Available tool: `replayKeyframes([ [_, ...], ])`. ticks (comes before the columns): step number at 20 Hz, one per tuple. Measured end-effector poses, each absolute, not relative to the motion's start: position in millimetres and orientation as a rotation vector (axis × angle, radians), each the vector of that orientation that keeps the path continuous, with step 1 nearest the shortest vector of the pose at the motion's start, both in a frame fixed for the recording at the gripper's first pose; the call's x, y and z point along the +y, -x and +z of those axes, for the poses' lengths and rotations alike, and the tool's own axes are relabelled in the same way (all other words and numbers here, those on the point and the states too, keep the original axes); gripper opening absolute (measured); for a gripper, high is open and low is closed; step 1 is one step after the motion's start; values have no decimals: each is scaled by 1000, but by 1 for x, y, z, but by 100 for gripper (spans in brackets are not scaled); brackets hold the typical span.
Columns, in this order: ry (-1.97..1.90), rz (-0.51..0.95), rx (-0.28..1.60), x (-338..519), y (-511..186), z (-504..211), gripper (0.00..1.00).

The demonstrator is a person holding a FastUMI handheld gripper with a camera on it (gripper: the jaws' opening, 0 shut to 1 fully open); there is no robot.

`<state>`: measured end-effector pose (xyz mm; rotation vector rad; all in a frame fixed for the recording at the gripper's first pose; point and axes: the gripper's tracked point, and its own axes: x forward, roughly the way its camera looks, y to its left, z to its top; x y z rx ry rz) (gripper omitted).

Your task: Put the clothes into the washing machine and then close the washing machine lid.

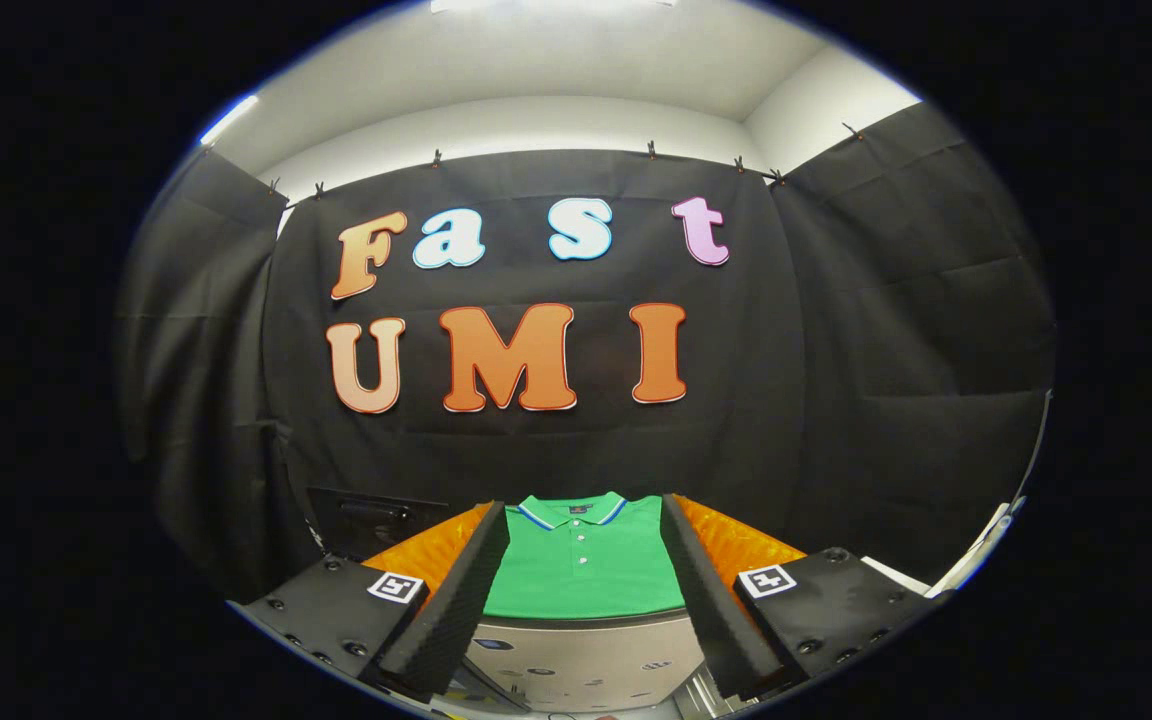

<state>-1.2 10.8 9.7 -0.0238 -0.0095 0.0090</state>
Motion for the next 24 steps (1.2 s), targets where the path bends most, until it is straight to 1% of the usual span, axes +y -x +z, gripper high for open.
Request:
replayKeyframes([
  [9, -2, 18, -2, 17, -11, 8, 99],
  [14, 32, 34, 26, 23, -39, 1, 98],
  [24, 105, 29, 174, 17, -180, -56, 98],
])
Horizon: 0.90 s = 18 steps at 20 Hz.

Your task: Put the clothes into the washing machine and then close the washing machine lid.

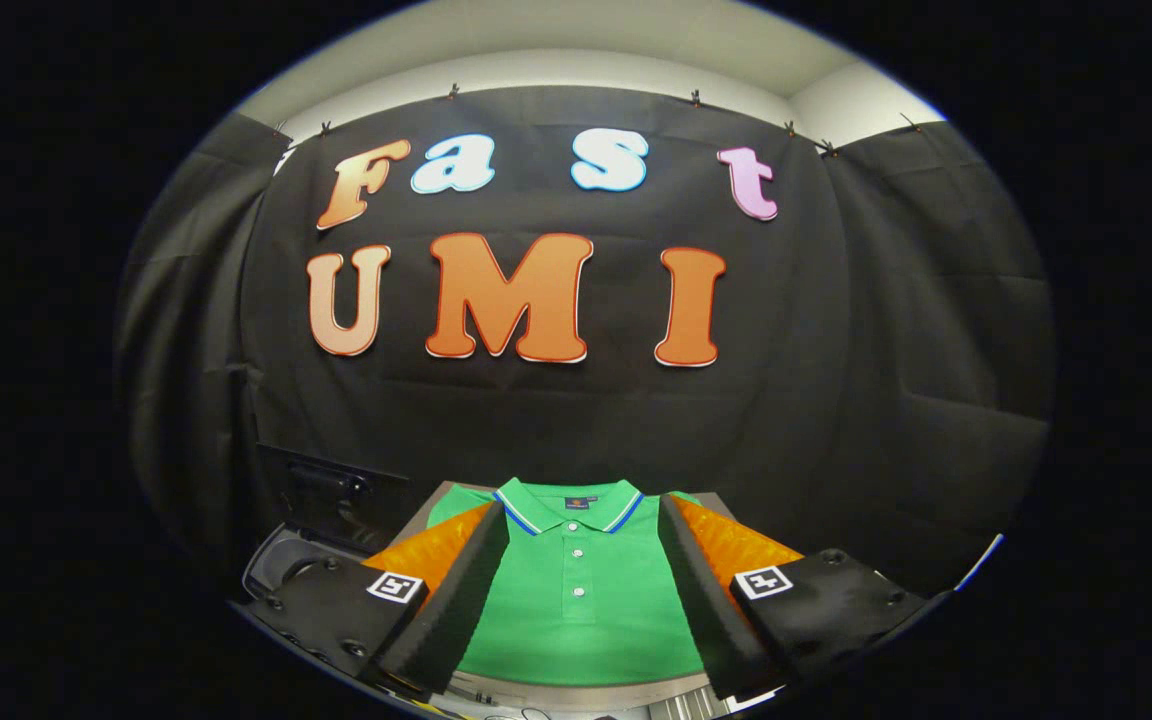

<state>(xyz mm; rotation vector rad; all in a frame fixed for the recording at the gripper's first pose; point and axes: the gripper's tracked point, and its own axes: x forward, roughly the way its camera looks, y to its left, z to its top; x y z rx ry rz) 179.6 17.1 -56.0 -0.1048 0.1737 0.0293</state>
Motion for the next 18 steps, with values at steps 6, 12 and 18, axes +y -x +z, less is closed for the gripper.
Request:
replayKeyframes([
  [6, 96, 12, 332, 11, -235, -111, 98],
  [12, 75, -3, 493, 7, -259, -154, 98],
  [18, -7, -16, 623, 2, -262, -183, 99],
])
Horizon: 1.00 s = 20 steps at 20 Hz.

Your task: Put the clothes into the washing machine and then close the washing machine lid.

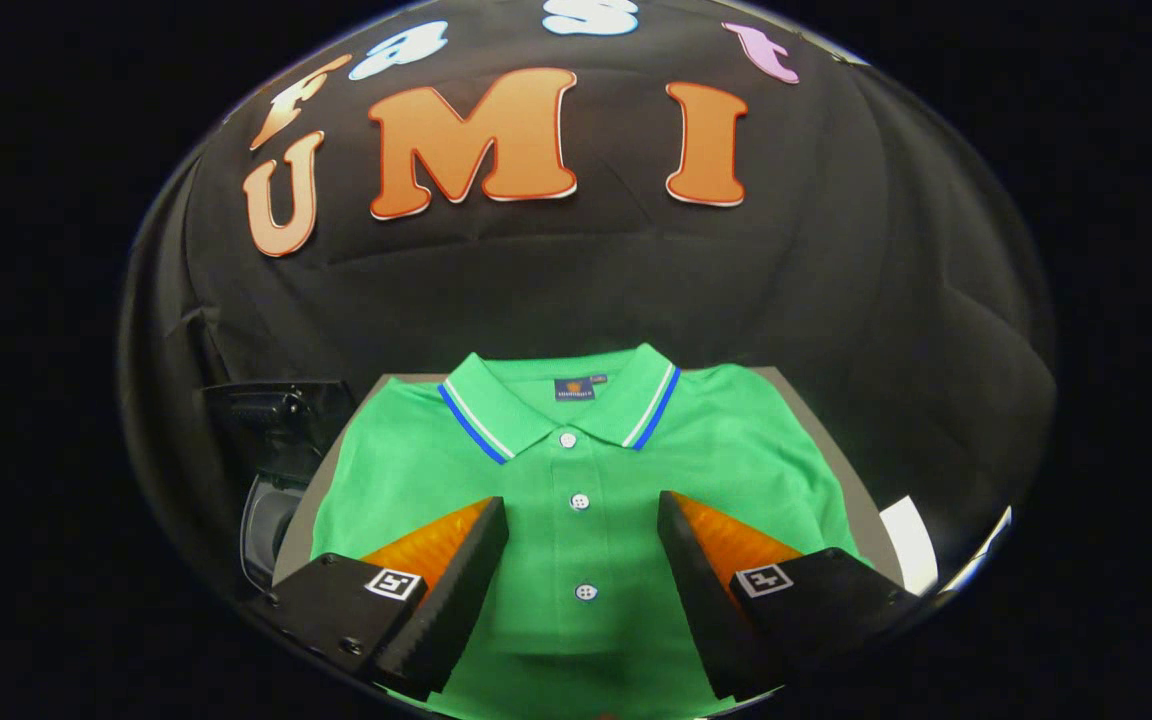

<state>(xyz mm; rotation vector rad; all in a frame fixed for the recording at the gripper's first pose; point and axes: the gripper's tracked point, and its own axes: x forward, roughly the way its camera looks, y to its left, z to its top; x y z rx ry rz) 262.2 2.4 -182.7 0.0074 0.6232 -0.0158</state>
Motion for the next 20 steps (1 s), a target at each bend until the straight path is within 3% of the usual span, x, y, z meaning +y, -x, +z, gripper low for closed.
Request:
replayKeyframes([
  [9, -5, 39, 763, 12, -265, -186, 87],
  [13, -33, 71, 786, 21, -263, -181, 38],
  [15, -68, 33, 774, 22, -264, -182, 25],
  [16, -71, 31, 776, 24, -264, -181, 24],
  [17, -75, 14, 766, 23, -264, -181, 13],
  [20, -14, 2, 719, 24, -269, -177, 13],
])
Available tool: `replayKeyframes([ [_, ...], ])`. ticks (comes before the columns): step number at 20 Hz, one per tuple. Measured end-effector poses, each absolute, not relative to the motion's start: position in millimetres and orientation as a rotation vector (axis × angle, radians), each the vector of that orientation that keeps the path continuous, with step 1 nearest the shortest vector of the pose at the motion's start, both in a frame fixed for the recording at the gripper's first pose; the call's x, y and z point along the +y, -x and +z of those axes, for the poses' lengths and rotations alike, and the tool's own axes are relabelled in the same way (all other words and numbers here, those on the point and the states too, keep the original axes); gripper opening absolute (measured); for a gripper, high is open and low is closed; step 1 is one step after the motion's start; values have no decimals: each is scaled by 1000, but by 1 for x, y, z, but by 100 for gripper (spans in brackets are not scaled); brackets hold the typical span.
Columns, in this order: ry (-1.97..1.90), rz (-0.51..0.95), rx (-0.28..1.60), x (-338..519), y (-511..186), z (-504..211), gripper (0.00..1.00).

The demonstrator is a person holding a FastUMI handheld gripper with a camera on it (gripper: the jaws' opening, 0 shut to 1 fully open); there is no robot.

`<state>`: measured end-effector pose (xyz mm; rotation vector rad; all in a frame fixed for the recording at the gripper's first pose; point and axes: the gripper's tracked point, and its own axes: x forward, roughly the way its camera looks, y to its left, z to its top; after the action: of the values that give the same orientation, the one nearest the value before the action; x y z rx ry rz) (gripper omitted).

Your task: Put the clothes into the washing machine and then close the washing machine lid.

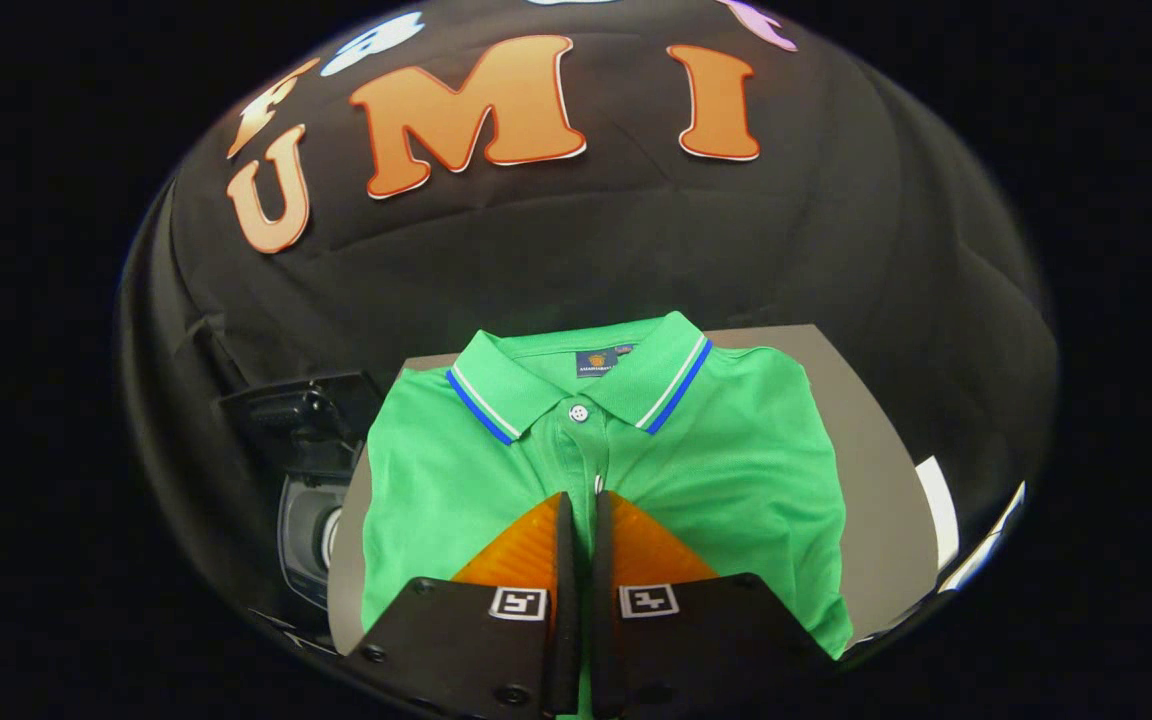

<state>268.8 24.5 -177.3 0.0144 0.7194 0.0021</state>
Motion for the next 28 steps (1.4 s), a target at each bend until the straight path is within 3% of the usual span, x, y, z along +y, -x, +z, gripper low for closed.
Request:
replayKeyframes([
  [2, -10, 4, 699, 26, -267, -177, 8],
  [17, -91, 122, 329, 84, -218, -46, 8],
  [28, -172, 271, 243, 215, -168, 8, 8],
])
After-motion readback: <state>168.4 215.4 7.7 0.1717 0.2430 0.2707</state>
